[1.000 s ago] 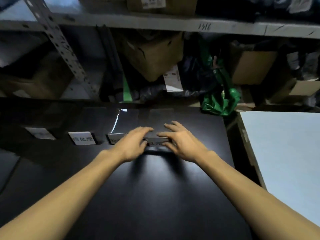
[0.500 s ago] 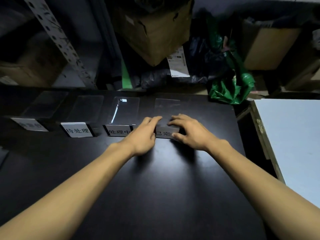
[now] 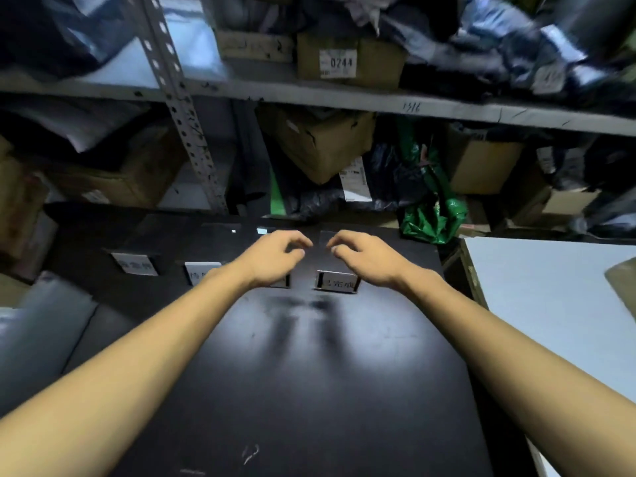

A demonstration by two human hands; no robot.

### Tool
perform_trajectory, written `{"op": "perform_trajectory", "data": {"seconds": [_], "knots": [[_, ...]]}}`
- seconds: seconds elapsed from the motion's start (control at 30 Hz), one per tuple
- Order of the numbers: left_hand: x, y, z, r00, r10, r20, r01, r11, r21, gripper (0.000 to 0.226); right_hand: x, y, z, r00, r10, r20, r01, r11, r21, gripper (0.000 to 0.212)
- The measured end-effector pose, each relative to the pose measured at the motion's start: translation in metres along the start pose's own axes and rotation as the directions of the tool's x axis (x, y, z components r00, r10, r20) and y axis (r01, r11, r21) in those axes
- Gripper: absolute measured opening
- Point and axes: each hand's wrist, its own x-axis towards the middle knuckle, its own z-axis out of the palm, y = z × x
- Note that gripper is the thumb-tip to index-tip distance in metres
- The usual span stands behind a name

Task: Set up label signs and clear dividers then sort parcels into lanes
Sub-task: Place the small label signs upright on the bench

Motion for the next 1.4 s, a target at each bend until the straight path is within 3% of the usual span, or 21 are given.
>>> {"op": "perform_trajectory", "data": {"seconds": [0.17, 0.3, 0.57, 0.73, 1.07, 1.17, 1.27, 1.4], "knots": [[-0.070, 0.001, -0.059, 0.996, -0.031, -0.078, 0.027, 0.999, -0.047, 0.024, -0.017, -0.077, -0.020, 0.994, -0.104, -0.038, 0.105, 0.994, 0.026, 0.028], [-0.145, -0.005, -0.104, 0.971, -0.128, -0.200, 0.109, 0.989, -0.105, 0.030, -0.027, -0.149, -0.019, 0.969, -0.246, 0.012, 0.246, 0.969, -0.015, 0.028], [-0.230, -0.038, -0.194, 0.919, -0.179, -0.352, 0.146, 0.982, -0.117, 0.027, -0.016, -0.268, 0.010, 0.906, -0.418, 0.062, 0.421, 0.906, -0.048, 0.024], [-0.214, -0.095, -0.219, 0.915, -0.197, -0.352, 0.166, 0.979, -0.118, 0.024, 0.029, -0.293, 0.050, 0.916, -0.380, 0.128, 0.395, 0.911, -0.116, 0.027], [-0.093, -0.231, -0.201, 0.959, -0.201, -0.199, 0.202, 0.979, -0.015, 0.024, 0.168, -0.259, 0.158, 0.987, -0.088, 0.136, 0.109, 0.982, -0.157, 0.035], [-0.073, -0.261, -0.189, 0.952, -0.230, -0.200, 0.226, 0.973, -0.044, 0.031, 0.195, -0.241, 0.194, 0.979, -0.050, 0.197, 0.096, 0.968, -0.233, 0.049], [-0.056, -0.292, -0.172, 0.949, -0.291, -0.119, 0.290, 0.957, -0.031, 0.039, 0.202, -0.226, 0.244, 0.968, 0.001, 0.252, 0.096, 0.923, -0.372, 0.045], [-0.046, -0.307, -0.156, 0.946, -0.325, -0.010, 0.324, 0.944, -0.063, 0.045, 0.195, -0.220, 0.275, 0.988, -0.020, 0.155, 0.093, 0.870, -0.485, 0.043]]}}
